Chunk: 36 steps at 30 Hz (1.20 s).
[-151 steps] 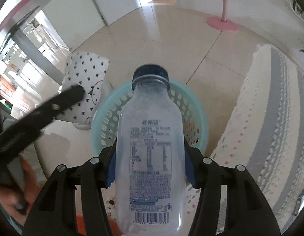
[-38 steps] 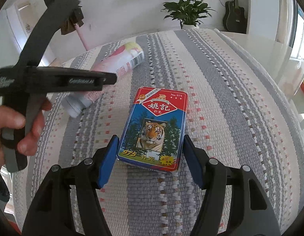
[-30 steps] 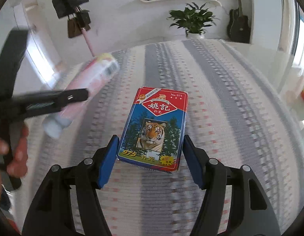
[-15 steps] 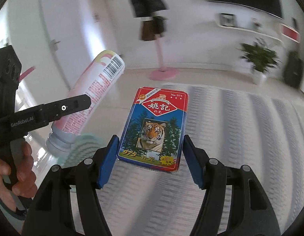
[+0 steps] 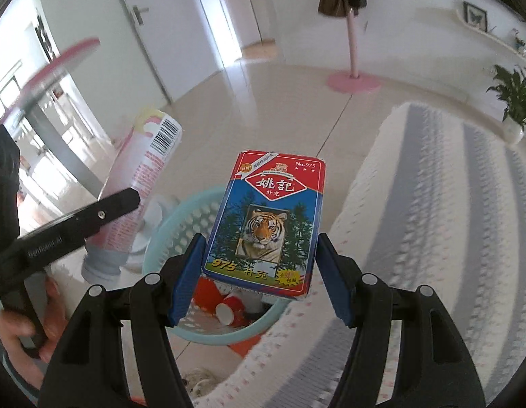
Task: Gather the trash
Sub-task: 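Carry the pink bottle and tiger box to the basket and release both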
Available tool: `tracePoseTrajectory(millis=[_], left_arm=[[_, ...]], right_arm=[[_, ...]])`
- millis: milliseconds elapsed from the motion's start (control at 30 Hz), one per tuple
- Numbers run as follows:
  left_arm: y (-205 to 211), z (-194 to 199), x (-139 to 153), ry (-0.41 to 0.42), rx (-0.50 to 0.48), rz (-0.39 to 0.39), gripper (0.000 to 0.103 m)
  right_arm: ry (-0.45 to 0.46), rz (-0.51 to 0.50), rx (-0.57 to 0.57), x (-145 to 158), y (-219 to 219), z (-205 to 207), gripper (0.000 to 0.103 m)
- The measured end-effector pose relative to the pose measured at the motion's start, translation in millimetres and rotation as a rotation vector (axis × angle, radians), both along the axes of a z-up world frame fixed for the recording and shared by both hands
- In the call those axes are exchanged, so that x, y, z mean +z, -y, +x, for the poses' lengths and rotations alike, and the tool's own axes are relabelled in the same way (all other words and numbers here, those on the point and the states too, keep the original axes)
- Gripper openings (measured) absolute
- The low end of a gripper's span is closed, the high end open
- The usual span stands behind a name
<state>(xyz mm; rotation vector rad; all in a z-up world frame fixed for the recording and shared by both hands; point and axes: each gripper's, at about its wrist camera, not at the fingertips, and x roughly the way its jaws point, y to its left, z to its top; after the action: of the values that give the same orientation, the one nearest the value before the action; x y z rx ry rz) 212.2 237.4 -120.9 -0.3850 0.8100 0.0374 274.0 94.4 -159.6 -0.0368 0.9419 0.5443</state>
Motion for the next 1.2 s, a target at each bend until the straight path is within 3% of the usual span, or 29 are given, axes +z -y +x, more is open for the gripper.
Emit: tracePoseTrajectory(millis=[100, 200, 300, 467, 667, 800, 867, 1000, 1100, 1200], left_arm=[[-15, 7, -15, -0.032, 0.015, -0.032, 0.049], [-23, 2, -15, -0.009, 0.033, -0.048, 0.059], [-27, -6, -14, 0.007, 0.034, -0.070, 0.059], [-20, -21, -6, 0.046, 0.021, -0.029, 0.059], [9, -50, 43, 0.145, 0.018, 0.045, 0.059], [33, -88, 74, 0.216, 0.060, 0.126, 0.070], [48, -111, 84, 0.250, 0.096, 0.169, 0.073], [77, -145, 90, 0.319, 0.174, 0.272, 0.085], [98, -159, 88, 0.384, 0.215, 0.326, 0.090], [118, -157, 82, 0.408, 0.227, 0.379, 0.091]], right_arm=[[-0.026, -0.033, 0.014, -19, -16, 0, 0.064], [-0.052, -0.041, 0.022, -32, -23, 1, 0.067], [-0.073, -0.042, 0.024, -41, -28, -1, 0.067], [-0.053, -0.046, 0.030, -32, -19, -16, 0.067], [0.078, -0.044, 0.047, 22, 8, -47, 0.067], [0.210, -0.033, 0.038, 67, 32, -76, 0.068], [0.284, -0.033, 0.007, 83, 47, -95, 0.075], [0.397, -0.024, -0.070, 97, 81, -126, 0.091], [0.408, 0.021, -0.116, 100, 104, -138, 0.091], [0.456, -0.004, -0.171, 101, 121, -143, 0.091]])
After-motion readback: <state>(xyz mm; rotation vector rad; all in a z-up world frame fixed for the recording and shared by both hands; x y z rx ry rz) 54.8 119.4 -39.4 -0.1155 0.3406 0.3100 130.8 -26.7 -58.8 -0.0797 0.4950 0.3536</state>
